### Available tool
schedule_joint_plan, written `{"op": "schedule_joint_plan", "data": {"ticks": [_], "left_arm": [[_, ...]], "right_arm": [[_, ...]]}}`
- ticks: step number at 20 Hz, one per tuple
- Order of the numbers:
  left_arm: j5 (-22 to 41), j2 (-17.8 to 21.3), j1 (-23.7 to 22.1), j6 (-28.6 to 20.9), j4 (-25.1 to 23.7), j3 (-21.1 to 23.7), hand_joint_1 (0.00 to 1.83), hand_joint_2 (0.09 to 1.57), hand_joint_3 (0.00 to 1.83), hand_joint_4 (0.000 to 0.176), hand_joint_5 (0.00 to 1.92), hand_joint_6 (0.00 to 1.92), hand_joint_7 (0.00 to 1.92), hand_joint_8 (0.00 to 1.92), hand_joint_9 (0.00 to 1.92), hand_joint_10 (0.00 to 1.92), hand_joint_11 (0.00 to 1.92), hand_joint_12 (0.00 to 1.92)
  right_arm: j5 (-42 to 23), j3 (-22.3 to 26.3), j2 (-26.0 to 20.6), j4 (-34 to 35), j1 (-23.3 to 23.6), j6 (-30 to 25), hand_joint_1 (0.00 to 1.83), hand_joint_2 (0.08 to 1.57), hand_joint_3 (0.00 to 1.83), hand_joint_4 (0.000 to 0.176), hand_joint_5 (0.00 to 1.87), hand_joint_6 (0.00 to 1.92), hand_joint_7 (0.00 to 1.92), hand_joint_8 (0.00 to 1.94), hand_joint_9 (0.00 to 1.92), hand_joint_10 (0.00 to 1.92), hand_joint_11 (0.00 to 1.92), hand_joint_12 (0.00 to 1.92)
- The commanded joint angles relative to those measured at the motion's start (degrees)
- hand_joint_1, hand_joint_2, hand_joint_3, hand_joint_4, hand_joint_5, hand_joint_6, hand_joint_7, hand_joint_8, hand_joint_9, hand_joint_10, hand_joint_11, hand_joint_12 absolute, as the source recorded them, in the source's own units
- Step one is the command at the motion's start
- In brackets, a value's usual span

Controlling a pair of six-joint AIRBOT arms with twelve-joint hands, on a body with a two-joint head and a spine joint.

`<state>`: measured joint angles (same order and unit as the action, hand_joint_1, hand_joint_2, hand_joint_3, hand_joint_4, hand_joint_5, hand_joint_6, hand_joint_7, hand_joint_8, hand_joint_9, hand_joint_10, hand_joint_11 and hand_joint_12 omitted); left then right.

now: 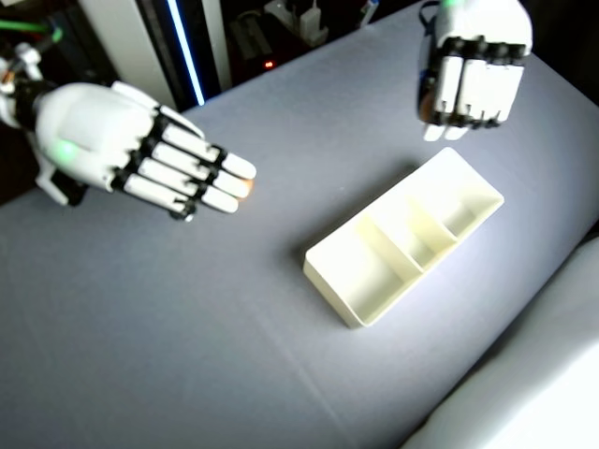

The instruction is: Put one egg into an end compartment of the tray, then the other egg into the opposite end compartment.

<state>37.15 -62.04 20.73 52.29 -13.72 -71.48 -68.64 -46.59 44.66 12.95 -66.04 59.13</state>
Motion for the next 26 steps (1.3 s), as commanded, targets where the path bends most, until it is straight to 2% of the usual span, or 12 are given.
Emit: {"op": "schedule_joint_plan", "data": {"ticks": [1, 5, 6, 7, 8, 9, 11, 14, 19, 20, 22, 26], "left_arm": [[5.13, -0.39, -0.98, 0.84, 1.60, -0.59, 1.20, 1.23, 0.01, 0.000, 0.69, 1.27, 0.85, 1.49, 0.81, 1.76, 0.43, 1.92], [0.61, -3.58, -1.15, 1.51, 4.84, -4.36, 1.18, 1.25, 0.02, 0.000, 0.67, 1.33, 0.81, 1.52, 0.83, 1.75, 0.80, 1.92], [-0.70, -4.15, -0.94, 2.74, 6.31, -4.97, 1.12, 1.30, 0.02, 0.000, 0.54, 1.51, 0.73, 1.54, 0.68, 1.64, 0.60, 1.92], [-2.36, -4.79, -0.72, 4.76, 8.17, -5.67, 1.11, 1.22, 0.00, 0.000, 0.36, 1.13, 0.45, 1.15, 0.45, 1.47, 0.41, 1.89], [-2.66, -5.02, -0.56, 4.79, 8.39, -5.95, 1.11, 1.22, 0.00, 0.000, 0.36, 1.13, 0.45, 1.15, 0.45, 1.47, 0.41, 1.89], [-3.04, -5.36, -0.20, 4.79, 8.92, -6.39, 1.07, 1.18, 0.00, 0.016, 0.08, 0.88, 0.22, 0.67, 0.13, 1.07, 0.04, 1.75], [-3.65, -5.53, 0.14, 4.77, 9.03, -6.47, 0.95, 1.16, 0.00, 0.081, 0.00, 0.78, 0.14, 0.54, 0.01, 0.89, 0.00, 1.49], [-2.72, -5.12, 0.78, 4.69, 9.26, -5.99, 0.75, 1.16, 0.00, 0.129, 0.00, 0.52, 0.02, 0.44, 0.00, 0.50, 0.00, 1.26], [3.55, -2.63, 2.66, 3.56, 9.30, -3.34, 0.34, 1.29, 0.01, 0.110, 0.00, 0.19, 0.00, 0.18, 0.00, 0.12, 0.00, 0.57], [4.61, -2.18, 2.97, 3.51, 9.30, -2.77, 0.27, 1.33, 0.02, 0.134, 0.00, 0.14, 0.00, 0.14, 0.00, 0.06, 0.00, 0.56], [7.96, -0.54, 4.19, 3.42, 9.09, -0.95, 0.23, 1.41, 0.01, 0.143, 0.00, 0.19, 0.02, 0.06, 0.00, 0.00, 0.00, 0.02], [15.41, 2.53, 6.92, 2.63, 10.42, 1.85, 0.57, 1.45, 0.00, 0.074, 0.00, 0.36, 0.06, 0.03, 0.00, 0.01, 0.00, 0.18]], "right_arm": [[-7.09, -0.37, 0.16, 0.08, 0.13, -0.25, 0.25, 1.44, 0.01, 0.000, 0.00, 0.00, 0.00, 0.00, 0.00, 0.00, 0.00, 1.92], [-7.09, -0.43, 0.26, 0.08, 0.13, -0.43, 0.29, 1.44, 0.01, 0.000, 0.00, 0.00, 0.00, 0.00, 0.00, 0.00, 0.00, 1.92], [-7.09, -0.43, 0.26, 0.08, 0.13, -0.45, 0.29, 1.44, 0.00, 0.000, 0.00, 0.00, 0.00, 0.00, 0.00, 0.00, 0.00, 1.92], [-7.09, -0.44, 0.26, 0.07, 0.13, -0.47, 0.28, 1.44, 0.00, 0.000, 0.00, 0.00, 0.00, 0.00, 0.00, 0.00, 0.00, 1.92], [-7.09, -0.44, 0.26, 0.07, 0.13, -0.48, 0.28, 1.44, 0.00, 0.000, 0.00, 0.00, 0.00, 0.00, 0.00, 0.00, 0.00, 1.92], [-7.09, -0.44, 0.27, 0.07, 0.13, -0.51, 0.28, 1.44, 0.00, 0.000, 0.00, 0.00, 0.00, 0.00, 0.00, 0.00, 0.00, 1.92], [-7.09, -0.44, 0.27, 0.07, 0.13, -0.65, 0.28, 1.44, 0.00, 0.000, 0.00, 0.00, 0.00, 0.00, 0.00, 0.00, 0.00, 1.92], [-7.09, -0.45, 0.27, 0.05, 0.13, -0.77, 0.29, 1.43, 0.00, 0.000, 0.00, 0.00, 0.00, 0.00, 0.00, 0.00, 0.00, 1.92], [-7.11, -0.81, 0.18, -1.75, 0.21, -2.86, 0.32, 1.42, 0.00, 0.000, 0.00, 0.00, 0.00, 0.00, 0.00, 0.00, 0.00, 1.92], [-7.11, -0.95, 0.09, -2.04, 0.29, -3.51, 0.35, 1.40, 0.00, 0.000, 0.00, 0.00, 0.00, 0.00, 0.00, 0.00, 0.00, 1.92], [-7.11, -1.57, 0.01, -3.07, 0.51, -5.84, 0.50, 1.35, 0.00, 0.000, 0.00, 0.00, 0.00, 0.00, 0.00, 0.00, 0.00, 1.92], [-6.78, -2.76, 0.13, -6.63, 0.72, -11.17, 0.69, 1.26, 0.00, 0.000, 0.00, 0.00, 0.00, 0.00, 0.04, 0.03, 0.00, 1.92]]}}
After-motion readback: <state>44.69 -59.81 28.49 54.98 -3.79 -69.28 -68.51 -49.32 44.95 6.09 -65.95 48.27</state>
